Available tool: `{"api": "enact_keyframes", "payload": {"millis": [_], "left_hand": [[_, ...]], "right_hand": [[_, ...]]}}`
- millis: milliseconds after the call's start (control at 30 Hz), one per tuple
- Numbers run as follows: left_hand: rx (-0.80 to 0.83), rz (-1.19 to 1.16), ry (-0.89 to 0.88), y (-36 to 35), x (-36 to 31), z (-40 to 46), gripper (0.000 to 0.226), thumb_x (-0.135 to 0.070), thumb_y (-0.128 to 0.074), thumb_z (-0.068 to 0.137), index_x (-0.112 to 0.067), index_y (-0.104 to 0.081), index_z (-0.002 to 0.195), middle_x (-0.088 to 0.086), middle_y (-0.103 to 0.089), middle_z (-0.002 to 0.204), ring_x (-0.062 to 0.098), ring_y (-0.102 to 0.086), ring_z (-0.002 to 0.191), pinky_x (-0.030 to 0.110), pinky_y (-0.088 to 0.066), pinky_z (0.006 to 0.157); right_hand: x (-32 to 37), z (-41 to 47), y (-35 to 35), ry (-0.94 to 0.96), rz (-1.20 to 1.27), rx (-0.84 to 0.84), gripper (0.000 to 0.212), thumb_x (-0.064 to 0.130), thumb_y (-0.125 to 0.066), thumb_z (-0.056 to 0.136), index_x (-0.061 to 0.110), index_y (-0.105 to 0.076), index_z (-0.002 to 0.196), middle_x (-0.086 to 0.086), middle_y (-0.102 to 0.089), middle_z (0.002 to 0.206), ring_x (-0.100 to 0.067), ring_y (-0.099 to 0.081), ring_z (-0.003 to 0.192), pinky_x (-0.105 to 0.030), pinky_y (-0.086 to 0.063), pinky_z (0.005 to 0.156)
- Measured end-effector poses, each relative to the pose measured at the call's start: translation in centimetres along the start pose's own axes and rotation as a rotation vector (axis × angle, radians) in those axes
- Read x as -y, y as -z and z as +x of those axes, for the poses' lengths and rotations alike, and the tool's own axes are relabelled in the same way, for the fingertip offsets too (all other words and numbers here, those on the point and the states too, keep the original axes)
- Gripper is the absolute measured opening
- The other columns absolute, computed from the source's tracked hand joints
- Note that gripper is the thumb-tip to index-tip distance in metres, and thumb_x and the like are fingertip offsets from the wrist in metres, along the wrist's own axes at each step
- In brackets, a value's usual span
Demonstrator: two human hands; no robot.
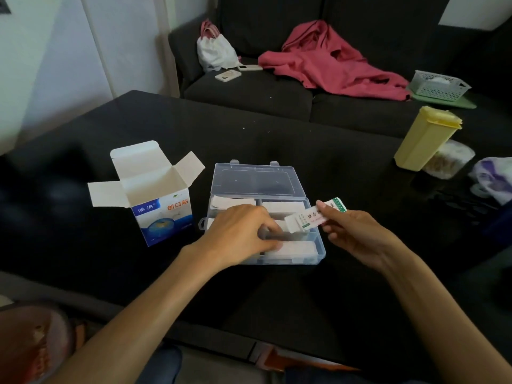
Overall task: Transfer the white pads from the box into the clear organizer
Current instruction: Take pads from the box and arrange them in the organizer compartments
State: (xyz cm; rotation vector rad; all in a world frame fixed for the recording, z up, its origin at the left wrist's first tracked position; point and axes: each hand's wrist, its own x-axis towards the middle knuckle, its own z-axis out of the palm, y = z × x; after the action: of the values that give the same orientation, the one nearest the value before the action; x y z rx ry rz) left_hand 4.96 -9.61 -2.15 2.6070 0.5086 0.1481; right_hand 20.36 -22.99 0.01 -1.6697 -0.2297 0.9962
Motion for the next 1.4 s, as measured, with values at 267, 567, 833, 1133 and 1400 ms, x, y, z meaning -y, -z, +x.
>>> {"api": "enact_keyframes", "payload": {"millis": [267,567,833,1133,1400], "left_hand": [[-0.093,-0.585,0.188,0.8,-1.0,0.5,0.029,-0.028,-0.066,0.085,-0.018,-0.068,0.113,-0.001,-0.068,0.112,0.002,-0.066,0.080,0.013,-0.053,0.068],[0.009,-0.206,0.171,-0.3,-0.5,0.2,0.020,-0.035,-0.068,0.083,-0.031,-0.070,0.103,-0.009,-0.071,0.101,0.003,-0.064,0.088,0.030,-0.054,0.084],[-0.037,-0.002,0.086,-1.3,0.0,0.4,0.024,-0.038,-0.069,0.082,-0.032,-0.071,0.106,-0.010,-0.066,0.102,0.008,-0.052,0.093,0.023,-0.044,0.073],[-0.097,-0.051,0.084,0.4,-0.3,-0.2,0.022,-0.032,-0.056,0.092,-0.034,-0.067,0.112,-0.010,-0.062,0.111,0.007,-0.052,0.104,0.026,-0.046,0.086],[0.043,0.125,0.016,-0.4,-0.1,0.1,0.027,-0.044,-0.059,0.088,-0.033,-0.069,0.110,-0.007,-0.057,0.108,0.008,-0.040,0.096,0.024,-0.034,0.073]], "right_hand": [[0.1,-0.3,-0.9,-0.006,0.076,0.102,0.031,0.021,-0.070,0.076,-0.001,-0.064,0.098,-0.011,-0.070,0.083,-0.008,-0.062,0.058,-0.013,-0.049,0.048],[0.3,-0.4,1.5,0.295,-0.052,0.009,0.023,0.016,-0.066,0.078,0.008,-0.064,0.100,-0.008,-0.072,0.092,-0.013,-0.070,0.083,-0.020,-0.055,0.068],[-1.7,0.4,1.4,0.548,-0.434,0.263,0.015,0.018,-0.067,0.070,0.014,-0.071,0.084,0.005,-0.070,0.092,-0.005,-0.065,0.092,-0.015,-0.052,0.074],[-2.6,1.7,1.8,0.707,-0.874,0.219,0.034,0.007,-0.060,0.085,0.040,-0.070,0.084,0.025,-0.058,0.107,0.011,-0.038,0.111,-0.009,-0.036,0.087],[-2.1,1.1,1.5,0.644,-0.907,0.162,0.047,-0.002,-0.044,0.091,0.037,-0.068,0.085,0.023,-0.046,0.105,0.006,-0.035,0.106,-0.007,-0.031,0.084]]}}
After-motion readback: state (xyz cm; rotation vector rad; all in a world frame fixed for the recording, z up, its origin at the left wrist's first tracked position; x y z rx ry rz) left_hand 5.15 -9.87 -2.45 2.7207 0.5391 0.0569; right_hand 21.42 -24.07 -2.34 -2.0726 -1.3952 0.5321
